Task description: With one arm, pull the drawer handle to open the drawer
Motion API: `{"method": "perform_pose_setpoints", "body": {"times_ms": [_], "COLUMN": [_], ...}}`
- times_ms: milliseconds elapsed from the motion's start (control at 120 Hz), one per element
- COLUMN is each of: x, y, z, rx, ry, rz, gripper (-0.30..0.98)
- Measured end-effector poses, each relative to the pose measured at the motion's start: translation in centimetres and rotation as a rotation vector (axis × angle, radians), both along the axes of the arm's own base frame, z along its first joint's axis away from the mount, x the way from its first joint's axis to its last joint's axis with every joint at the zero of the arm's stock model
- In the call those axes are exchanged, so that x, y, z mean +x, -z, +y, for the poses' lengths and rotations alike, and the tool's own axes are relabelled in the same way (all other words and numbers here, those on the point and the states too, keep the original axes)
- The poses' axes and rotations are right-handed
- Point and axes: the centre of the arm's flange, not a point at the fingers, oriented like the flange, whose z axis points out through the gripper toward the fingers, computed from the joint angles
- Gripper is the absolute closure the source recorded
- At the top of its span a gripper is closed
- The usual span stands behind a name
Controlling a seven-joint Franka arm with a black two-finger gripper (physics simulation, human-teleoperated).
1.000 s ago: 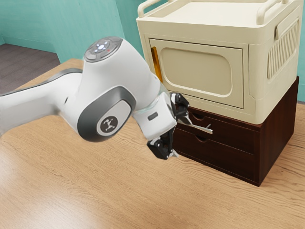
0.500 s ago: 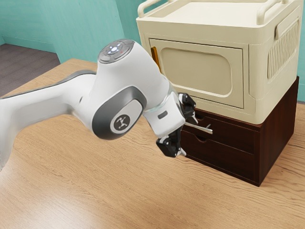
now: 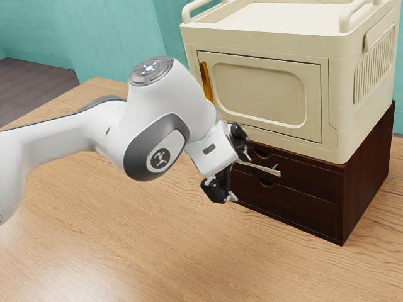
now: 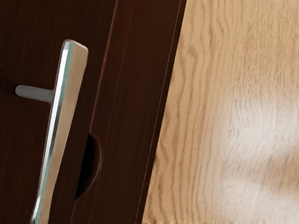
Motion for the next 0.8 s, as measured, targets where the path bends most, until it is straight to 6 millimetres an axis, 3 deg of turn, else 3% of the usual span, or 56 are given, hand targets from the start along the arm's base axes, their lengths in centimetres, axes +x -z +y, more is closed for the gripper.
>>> {"method": "perform_pose_setpoints", "body": {"times_ms": [467,717,800], "x": [1.0,1.6,1.8], "y": [0.4,1.6,2.4], "z": [0.1,-3.3,-3.5], "rx": [-0.01,-0.016,-0.016], "ry": [-0.003,0.051,0.052], "rz": [-0.022,-0.012,0.0], "gripper": [0.0,0.0,0.0]}}
